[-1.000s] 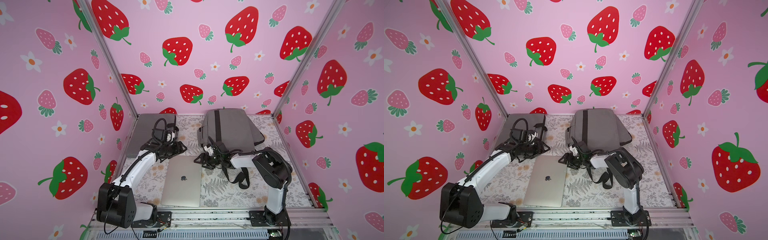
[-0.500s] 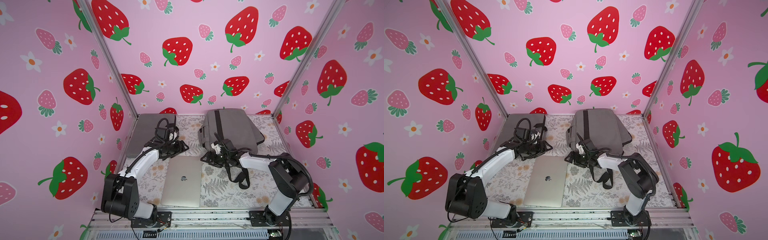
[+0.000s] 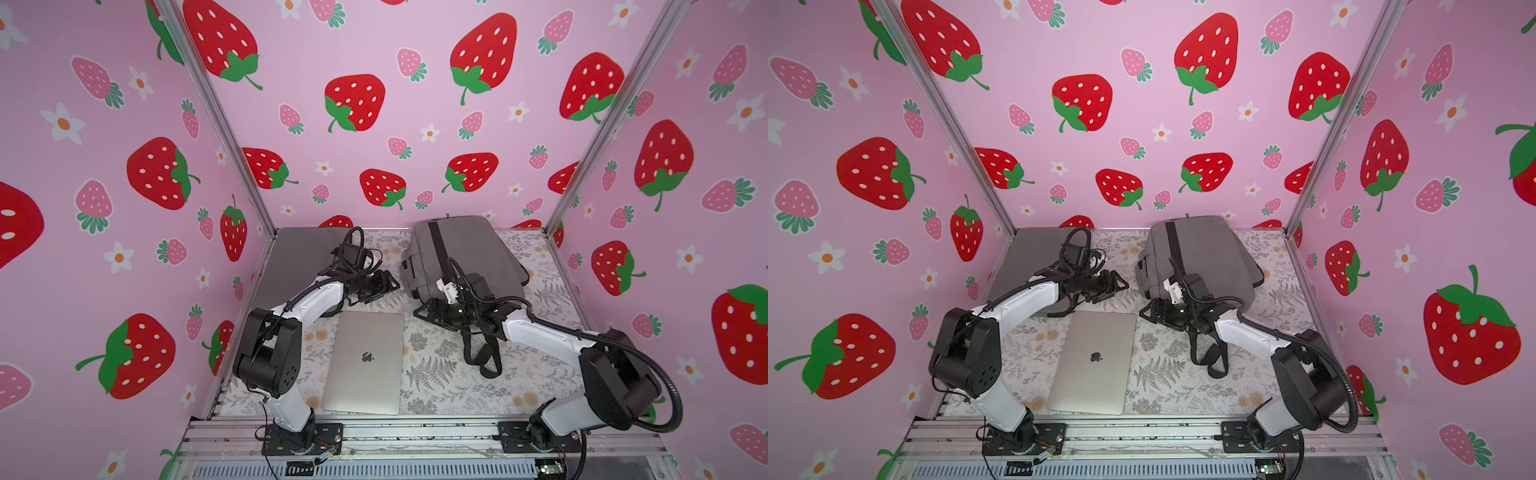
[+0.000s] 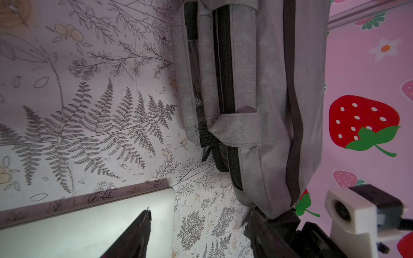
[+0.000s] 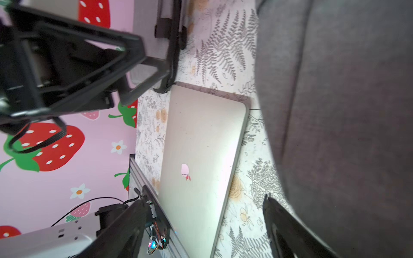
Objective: Open the zippered laptop bag and take out the laptop
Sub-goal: Adjust the zippered laptop bag.
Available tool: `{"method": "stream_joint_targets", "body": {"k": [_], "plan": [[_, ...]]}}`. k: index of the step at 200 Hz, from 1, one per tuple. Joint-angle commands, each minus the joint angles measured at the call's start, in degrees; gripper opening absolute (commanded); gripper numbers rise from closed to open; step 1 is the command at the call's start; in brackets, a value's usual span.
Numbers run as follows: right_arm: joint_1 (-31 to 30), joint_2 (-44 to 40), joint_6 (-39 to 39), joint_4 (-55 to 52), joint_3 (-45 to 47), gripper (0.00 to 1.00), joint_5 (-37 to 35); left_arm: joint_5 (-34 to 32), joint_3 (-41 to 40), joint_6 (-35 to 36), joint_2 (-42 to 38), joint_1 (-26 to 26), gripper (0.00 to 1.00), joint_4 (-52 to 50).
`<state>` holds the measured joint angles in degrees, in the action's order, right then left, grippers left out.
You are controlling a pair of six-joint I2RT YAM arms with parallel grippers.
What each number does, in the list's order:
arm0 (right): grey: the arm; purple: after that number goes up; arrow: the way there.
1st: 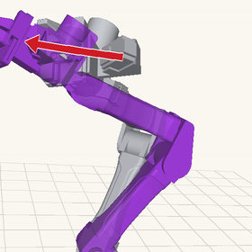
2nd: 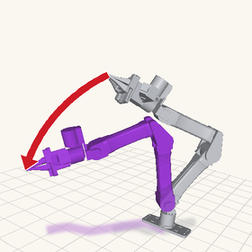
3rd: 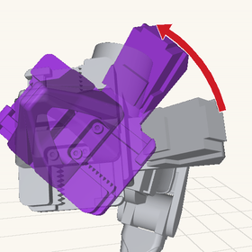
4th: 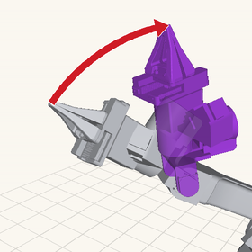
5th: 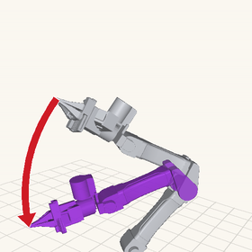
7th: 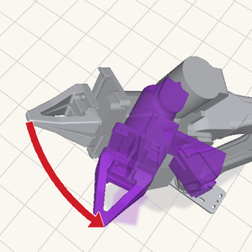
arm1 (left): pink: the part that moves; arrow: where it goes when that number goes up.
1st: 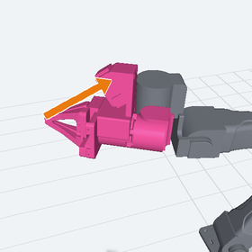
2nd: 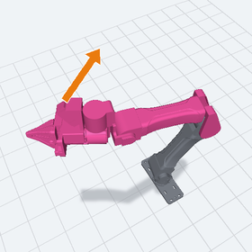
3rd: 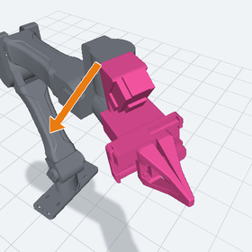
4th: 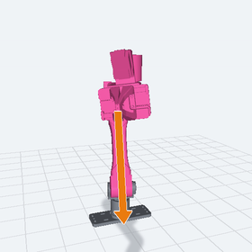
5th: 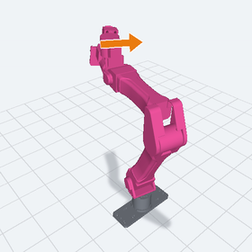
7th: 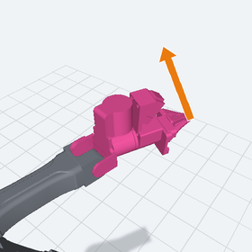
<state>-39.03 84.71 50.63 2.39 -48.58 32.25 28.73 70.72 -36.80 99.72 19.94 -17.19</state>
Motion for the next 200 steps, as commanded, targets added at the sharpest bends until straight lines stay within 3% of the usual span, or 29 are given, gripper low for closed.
{"method": "stream_joint_targets", "body": {"k": [1, 31, 62, 101, 146, 176, 200], "plan": [[0.4, -2.5, -1.0, 2.4, -0.5, 0.85, 3.7, 0.8, 4.4, -2.4, 2.7, 1.5, 0.71, 2.6], [2.5, -6.4, -3.4, -2.9, -0.3, 0.85, 0.4, 0.9, 7.8, -3.8, 7.0, 3.3, 0.71, 3.8], [5.7, -11.3, -10.6, -11.9, -0.5, 0.85, -5.1, 1.6, 10.9, -5.5, 11.5, 5.3, 0.71, 5.5], [9.7, -16.7, -19.3, -23.9, -1.6, 0.94, -15.4, 2.4, 15.1, -6.4, 16.6, 7.5, 0.71, 5.9], [13.7, -18.0, -21.4, -30.5, -2.6, 0.96, -21.0, 4.8, 17.7, -7.7, 20.1, 8.6, 0.68, 7.5], [14.1, -19.1, -24.6, -32.7, -3.2, 0.96, -26.3, 6.1, 19.1, -8.3, 21.3, 8.6, 0.59, 8.0], [14.3, -18.4, -23.4, -32.2, -3.2, 0.96, -26.7, 7.6, 21.0, -7.4, 21.9, 8.6, 0.43, 6.9]]}}
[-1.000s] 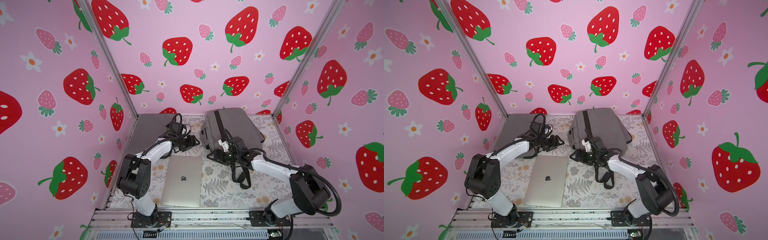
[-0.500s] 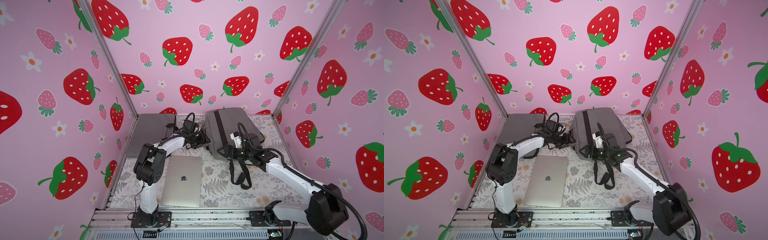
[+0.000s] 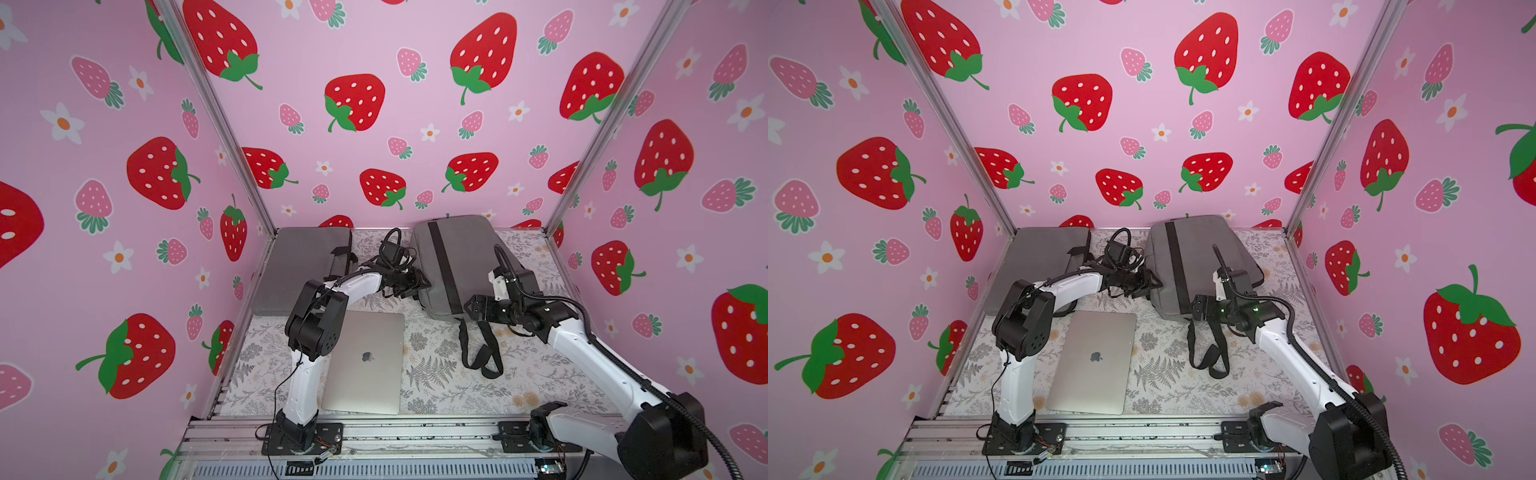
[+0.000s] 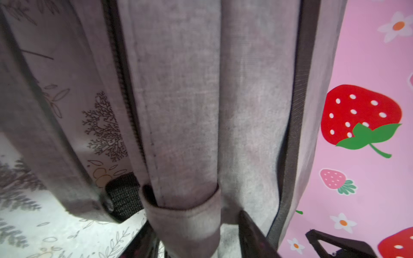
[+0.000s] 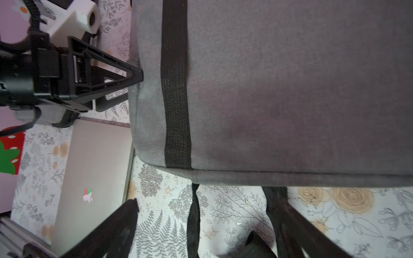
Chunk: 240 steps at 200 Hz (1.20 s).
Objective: Open the zippered laptop bag and take out the laptop
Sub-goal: Adjust the zippered laptop bag.
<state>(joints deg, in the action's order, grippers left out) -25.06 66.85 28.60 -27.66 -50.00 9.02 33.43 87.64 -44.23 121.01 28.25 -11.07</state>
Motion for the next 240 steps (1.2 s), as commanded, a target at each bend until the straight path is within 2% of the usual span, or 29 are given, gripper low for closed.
{"method": "stream_joint_targets", "body": {"k": [1, 41, 57, 70, 77, 118, 163, 177, 189, 211, 240], "plan": [[0.3, -0.5, -1.3, -2.1, -1.8, 0.96, -3.5, 3.0, 4.2, 0.1, 0.6, 0.3, 0.42, 0.7], [1.1, 1.7, 4.1, -2.1, -2.0, 0.96, -3.0, 3.7, 7.2, 1.6, -0.1, 0.4, 0.13, -3.0], [2.6, 1.9, 8.8, -0.8, -1.0, 0.96, -1.3, 3.4, 7.7, 2.2, -1.2, 0.4, 0.07, -4.1], [4.0, 2.3, 12.1, 1.2, -0.2, 0.96, 1.0, 3.2, 7.5, 2.3, -2.5, 0.5, 0.07, -4.7], [4.6, 2.4, 14.4, 2.3, 0.2, 0.96, 1.9, 3.1, 7.2, 2.4, -3.4, 0.6, 0.02, -5.0], [6.7, 3.5, 28.0, 13.2, 3.9, 0.93, 8.4, 2.4, 3.9, 2.5, -8.2, 1.5, 0.01, -5.2], [6.8, 5.6, 37.0, 14.1, 5.7, 0.92, 10.9, 1.6, -1.2, 1.7, -12.2, 2.6, 0.01, -3.4], [7.0, 6.7, 39.9, 14.5, 6.3, 0.90, 15.3, 0.3, -2.0, 2.3, -13.0, 3.0, 0.01, -4.2], [6.6, 5.9, 40.7, 14.2, 6.7, 0.90, 16.1, 0.0, -2.7, 2.3, -13.3, 3.0, 0.01, -4.3], [6.8, 1.1, 39.1, 7.5, 7.3, 0.91, 10.7, -0.1, -3.4, 2.2, -13.4, 3.2, 0.01, -3.8], [7.2, -2.5, 39.7, 4.8, 9.9, 0.92, 10.9, -0.5, -3.4, 2.5, -13.3, 3.4, 0.01, -4.2]]}}
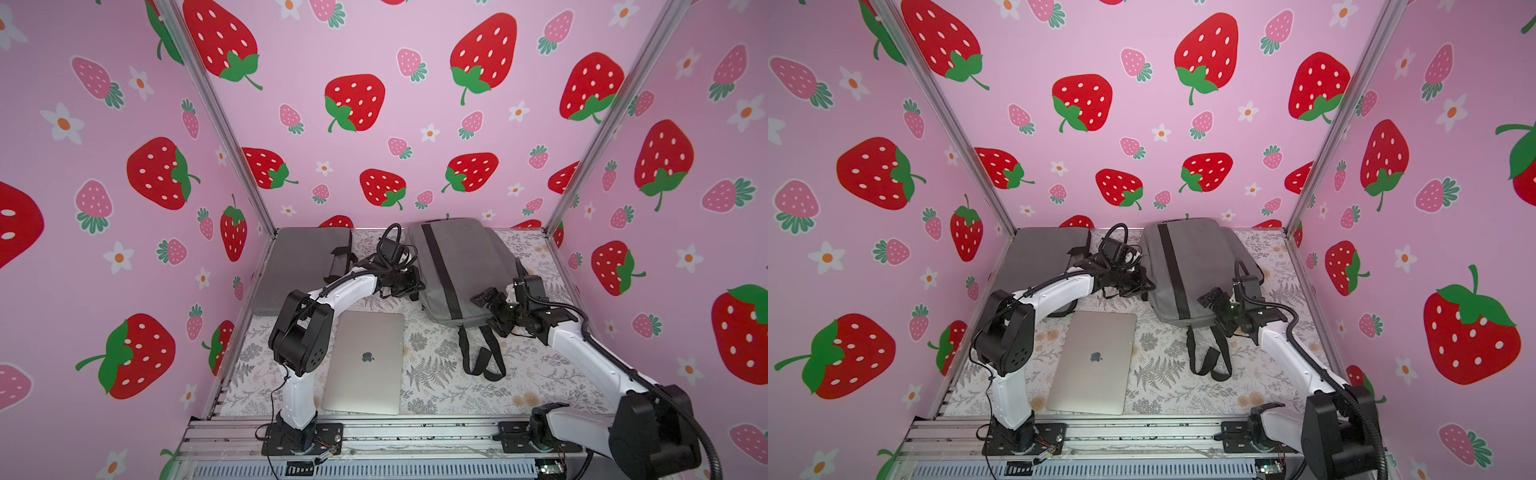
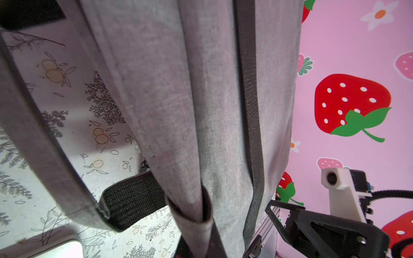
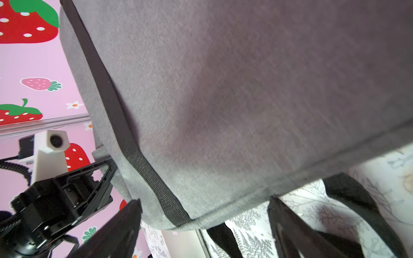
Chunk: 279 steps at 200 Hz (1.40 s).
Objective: Open the zippered laptop bag and take out the laptop
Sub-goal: Adjust the zippered laptop bag.
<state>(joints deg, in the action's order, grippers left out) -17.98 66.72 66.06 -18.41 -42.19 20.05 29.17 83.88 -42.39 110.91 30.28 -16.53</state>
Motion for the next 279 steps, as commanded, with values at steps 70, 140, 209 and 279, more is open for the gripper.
{"method": "stream_joint_targets", "body": {"k": [70, 140, 209, 279], "plan": [[0.1, 5.4, 5.3, 8.1, 1.5, 0.79, 4.0, 4.2, -2.0, -0.4, -4.8, 3.2, 0.01, 2.3], [2.5, 6.2, 4.2, 10.5, 0.6, 0.32, 4.0, 4.0, -10.2, -3.8, -8.8, 5.5, 0.03, 7.4], [8.0, 7.3, -14.5, -1.1, -10.7, 0.04, 4.8, -0.8, -11.6, -5.3, -12.1, 12.9, 0.14, 5.8], [11.0, 17.0, -34.8, -12.8, -23.4, 0.00, 8.5, -4.0, -15.3, -7.5, -12.3, 17.0, 0.23, 8.4]]}}
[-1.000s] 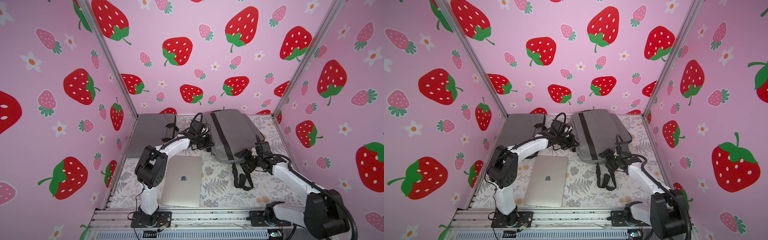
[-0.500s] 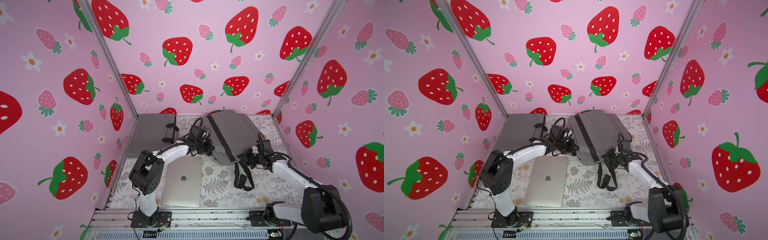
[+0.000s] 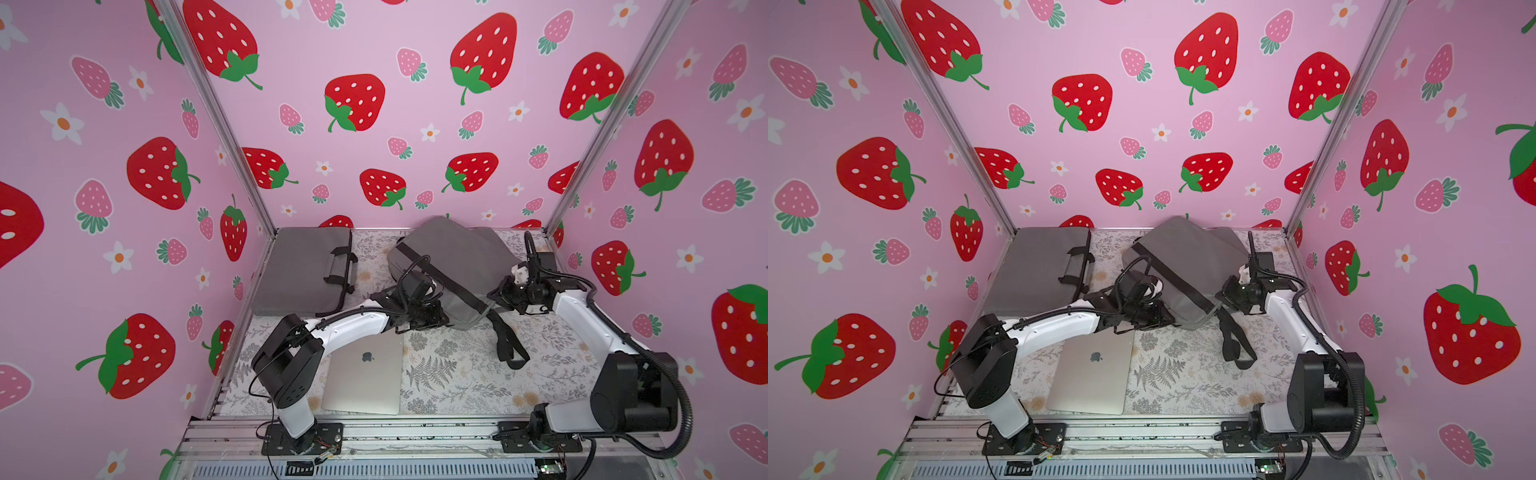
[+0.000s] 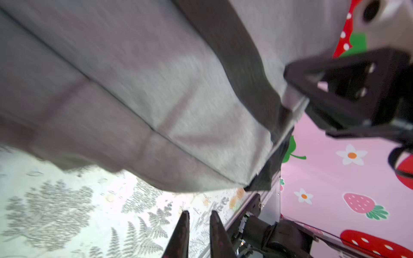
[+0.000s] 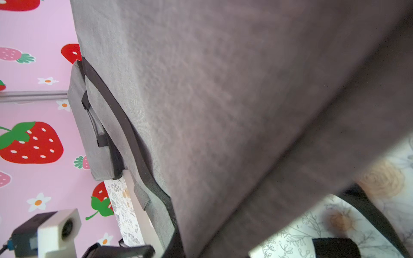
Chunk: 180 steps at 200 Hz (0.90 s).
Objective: Open the zippered laptop bag and take out the laptop
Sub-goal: Adjust the zippered laptop bag.
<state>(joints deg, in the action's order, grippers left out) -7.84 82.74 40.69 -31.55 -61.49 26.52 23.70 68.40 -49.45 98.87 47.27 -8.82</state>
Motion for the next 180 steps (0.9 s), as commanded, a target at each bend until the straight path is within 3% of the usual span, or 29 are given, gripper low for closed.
{"method": "stream_joint_targets", "body": {"k": [1, 51, 89, 131, 180], "plan": [[0.9, 1.1, -9.6, 0.2, -4.1, 0.00, 2.0, 1.4, 0.3, -0.3, -0.3, 0.0, 0.24, 0.6], [3.0, 5.6, -16.5, -3.8, -7.5, 0.00, 1.5, -4.2, 5.8, 10.8, -3.0, -2.8, 0.40, -12.4], [3.0, 6.7, -19.4, -5.2, -8.5, 0.00, -0.9, -7.6, 6.8, 18.6, -4.9, -12.3, 0.46, -16.6], [3.0, 6.6, -21.0, -6.1, -9.7, 0.00, -1.7, -7.3, 12.4, 21.6, 1.1, -23.1, 0.48, -16.4], [3.1, 7.8, -21.3, -6.3, -10.3, 0.00, -0.8, -3.5, 20.7, 21.4, 12.1, -29.7, 0.49, -13.1]]}}
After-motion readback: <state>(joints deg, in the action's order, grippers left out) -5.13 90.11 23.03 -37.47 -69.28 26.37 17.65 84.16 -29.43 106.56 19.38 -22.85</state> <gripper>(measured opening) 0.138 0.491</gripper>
